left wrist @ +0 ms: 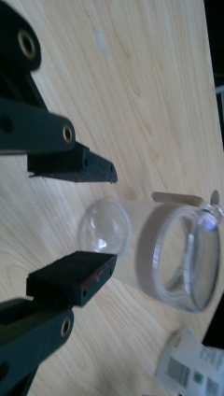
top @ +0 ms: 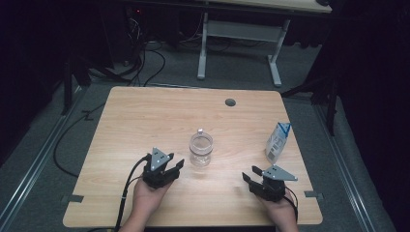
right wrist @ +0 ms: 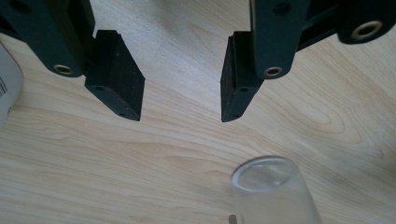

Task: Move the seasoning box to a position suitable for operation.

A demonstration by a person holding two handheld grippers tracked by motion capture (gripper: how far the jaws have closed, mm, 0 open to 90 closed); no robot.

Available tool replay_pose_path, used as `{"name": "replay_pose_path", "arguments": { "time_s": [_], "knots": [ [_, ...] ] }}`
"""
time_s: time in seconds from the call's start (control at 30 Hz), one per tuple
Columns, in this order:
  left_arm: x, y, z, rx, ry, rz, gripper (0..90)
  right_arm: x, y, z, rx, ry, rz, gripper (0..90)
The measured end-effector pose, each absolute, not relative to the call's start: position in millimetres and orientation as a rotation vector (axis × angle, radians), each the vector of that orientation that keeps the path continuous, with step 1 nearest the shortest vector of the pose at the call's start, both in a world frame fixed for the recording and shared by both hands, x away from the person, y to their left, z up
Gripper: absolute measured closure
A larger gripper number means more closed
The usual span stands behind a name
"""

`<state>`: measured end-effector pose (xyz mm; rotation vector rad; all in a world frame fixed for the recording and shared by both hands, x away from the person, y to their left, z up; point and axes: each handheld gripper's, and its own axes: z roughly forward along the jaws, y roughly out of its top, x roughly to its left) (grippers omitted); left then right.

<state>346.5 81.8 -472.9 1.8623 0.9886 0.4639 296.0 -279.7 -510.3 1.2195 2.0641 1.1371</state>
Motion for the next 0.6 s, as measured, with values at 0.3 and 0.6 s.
{"name": "replay_pose_path", "arguments": {
  "time_s": [0.3, 0.6],
  "knots": [
    [371, 72, -462, 1.836, 1.022, 0.459, 56.3, 296, -277, -510, 1.209, 2.080, 1.140, 47.8],
    [390, 62, -452, 1.805, 1.038, 0.465, 58.0, 296, -280, -510, 1.216, 2.073, 1.149, 47.4]
  ]
}}
